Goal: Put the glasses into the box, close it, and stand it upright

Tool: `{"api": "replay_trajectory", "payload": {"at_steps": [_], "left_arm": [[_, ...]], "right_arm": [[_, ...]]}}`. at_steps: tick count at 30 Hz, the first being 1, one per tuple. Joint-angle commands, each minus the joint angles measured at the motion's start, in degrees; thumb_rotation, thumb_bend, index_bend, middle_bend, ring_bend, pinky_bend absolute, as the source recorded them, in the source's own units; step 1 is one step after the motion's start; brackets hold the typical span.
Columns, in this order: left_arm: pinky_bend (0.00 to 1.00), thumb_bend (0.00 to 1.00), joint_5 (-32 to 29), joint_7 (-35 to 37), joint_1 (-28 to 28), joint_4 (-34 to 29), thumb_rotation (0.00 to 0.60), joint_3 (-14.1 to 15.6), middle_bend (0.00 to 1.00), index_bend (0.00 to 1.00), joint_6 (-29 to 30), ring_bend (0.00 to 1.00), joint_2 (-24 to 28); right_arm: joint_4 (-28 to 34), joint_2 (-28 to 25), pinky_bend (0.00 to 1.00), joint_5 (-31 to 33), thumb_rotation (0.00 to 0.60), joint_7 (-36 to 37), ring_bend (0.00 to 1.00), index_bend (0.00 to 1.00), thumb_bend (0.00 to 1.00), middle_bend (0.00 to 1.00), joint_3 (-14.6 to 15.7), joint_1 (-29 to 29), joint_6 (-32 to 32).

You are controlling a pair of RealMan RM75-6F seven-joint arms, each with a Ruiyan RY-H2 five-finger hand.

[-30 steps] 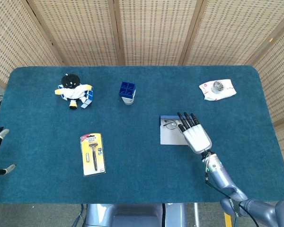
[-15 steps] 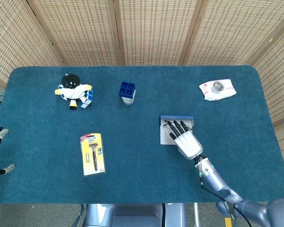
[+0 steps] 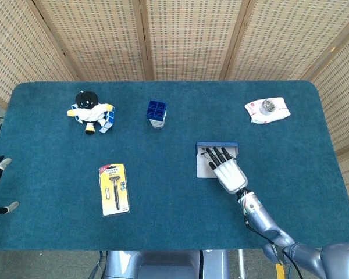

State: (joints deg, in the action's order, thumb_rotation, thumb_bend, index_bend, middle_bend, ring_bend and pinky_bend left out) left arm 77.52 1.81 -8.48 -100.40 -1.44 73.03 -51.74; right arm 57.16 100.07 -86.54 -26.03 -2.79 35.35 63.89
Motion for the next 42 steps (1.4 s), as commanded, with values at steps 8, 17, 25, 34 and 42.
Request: {"api": "replay_trajectory", "payload": {"at_steps": [8,17,25,34,42], "left_arm": [[0.00,0.00,-0.3,-0.1,-0.1,0.0,0.600,-0.1,0.00,0.00,-0.2,0.00,0.0],[0.00,0.00,-0.7,-0.4,-0.2,0.0,0.600,-0.1,0.00,0.00,-0.5,0.00,-0.1],[0.00,0.00,-0.8,-0.4,-0.3,0.0,0.600,-0.1,0.00,0.00,-0.5,0.00,-0.1],[0.00,0.00,-1.0,-0.4,-0.4,0.0,0.600,-0.2,0.00,0.00,-0.7,0.00,-0.1],[0.00,0.00,-1.0,-0.3,-0.4,0.1,0.600,-0.2,0.00,0.00,-0.8,0.00,-0.1]], "right_arm": [[-1.9,1.2,0.13,-0.5,0.600,-0.2,0.00,0.29,0.31,0.01,0.5,0.1,-0.5],[-4.9,2.9,0.13,0.2,0.600,-1.0,0.00,0.31,0.37,0.03,-0.4,0.5,-1.1],[-7.6,4.1,0.15,0.0,0.600,-0.1,0.00,0.38,0.58,0.08,-0.6,0.6,-0.5],[-9.0,4.8,0.16,0.3,0.600,1.3,0.00,0.38,0.62,0.08,-2.2,1.4,0.2],[-9.9,5.5,0.16,1.1,0.600,1.0,0.00,0.38,0.62,0.08,-2.5,2.1,-1.4]]}}
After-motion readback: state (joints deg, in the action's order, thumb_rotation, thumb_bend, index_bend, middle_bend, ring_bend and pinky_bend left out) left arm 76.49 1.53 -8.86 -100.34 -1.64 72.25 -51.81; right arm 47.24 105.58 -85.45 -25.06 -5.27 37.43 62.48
